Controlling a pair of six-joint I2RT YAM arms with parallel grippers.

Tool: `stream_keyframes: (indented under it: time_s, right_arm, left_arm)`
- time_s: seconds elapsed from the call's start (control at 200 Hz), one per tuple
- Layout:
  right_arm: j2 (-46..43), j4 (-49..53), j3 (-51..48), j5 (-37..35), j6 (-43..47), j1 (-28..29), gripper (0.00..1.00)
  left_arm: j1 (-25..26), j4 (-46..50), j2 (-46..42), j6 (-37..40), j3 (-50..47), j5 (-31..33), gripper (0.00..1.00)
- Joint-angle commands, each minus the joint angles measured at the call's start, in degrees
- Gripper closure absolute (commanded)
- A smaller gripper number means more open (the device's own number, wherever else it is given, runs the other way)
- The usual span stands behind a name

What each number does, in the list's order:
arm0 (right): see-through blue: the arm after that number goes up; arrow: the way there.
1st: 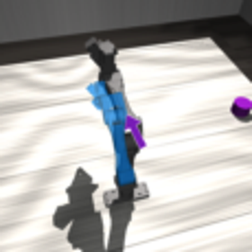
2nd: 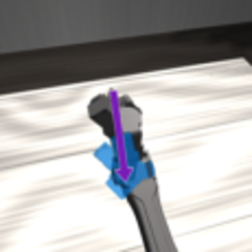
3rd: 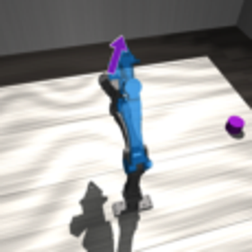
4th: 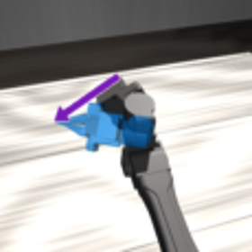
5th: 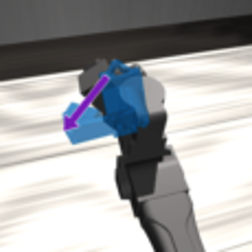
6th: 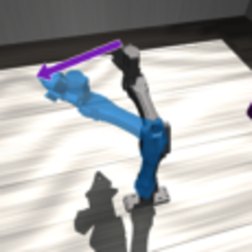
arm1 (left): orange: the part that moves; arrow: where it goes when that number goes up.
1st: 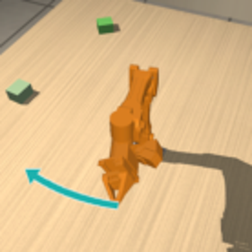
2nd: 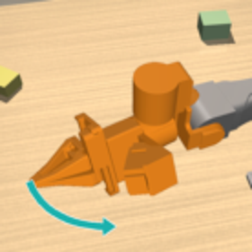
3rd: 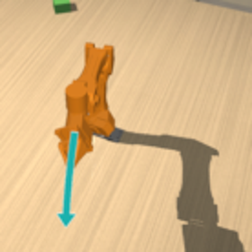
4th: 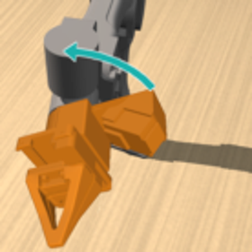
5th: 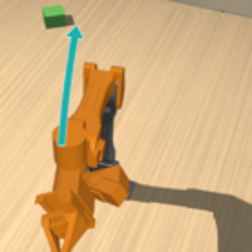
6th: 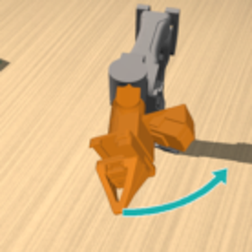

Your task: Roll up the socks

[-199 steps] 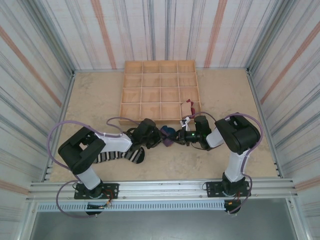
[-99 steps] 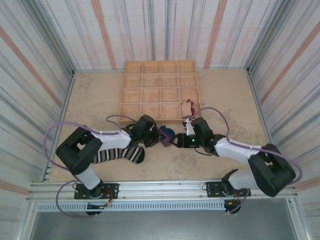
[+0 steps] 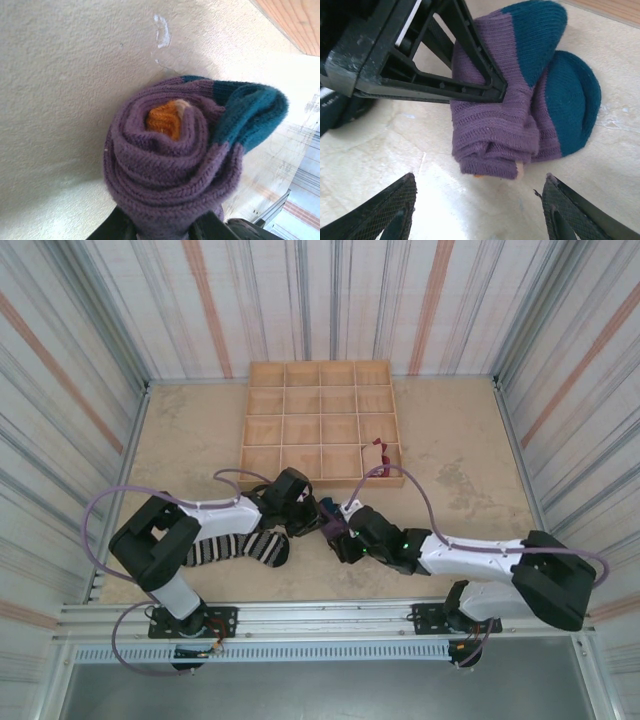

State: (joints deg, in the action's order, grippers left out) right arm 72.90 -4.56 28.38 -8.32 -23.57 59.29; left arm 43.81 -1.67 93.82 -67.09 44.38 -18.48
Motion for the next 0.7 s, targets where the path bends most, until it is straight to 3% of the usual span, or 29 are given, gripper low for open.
stream_keyframes:
  time_s: [0.0,0.276,0.376,0.436,0.531,0.696]
  right_arm:
    - [3.97,-4.41,2.31,-5.21,2.38,1.08,0.33]
    - [11.25,-13.39,0.42,-2.54,0.01,-2.21,0.4]
    - [11.9,-13.57,0.36,-1.22,0.11,-3.08,0.53]
    - [11.92,-13.72,0.07,0.55,-0.28,-4.23,0.67]
    - [11.98,-13.66,-0.94,4.94,-2.03,-7.39,0.82]
    - [13.43,-13.55,-2.71,15.96,-4.62,-13.8,0.92]
  left_arm:
    - [-0.22,5.72,-0.65,0.47,-1.9,-0.68,0.92]
    - [-0.32,6.11,-1.98,0.77,-2.37,-0.06,0.87]
    - [-0.31,5.94,-1.89,0.89,-2.31,-0.4,0.87]
    - [-0.33,5.31,-1.8,0.78,-2.45,-0.5,0.87]
    - [-0.39,3.29,-2.15,0.43,-3.18,-0.79,0.79]
    - [-0.74,-2.39,-3.18,0.71,-4.37,-2.71,0.53]
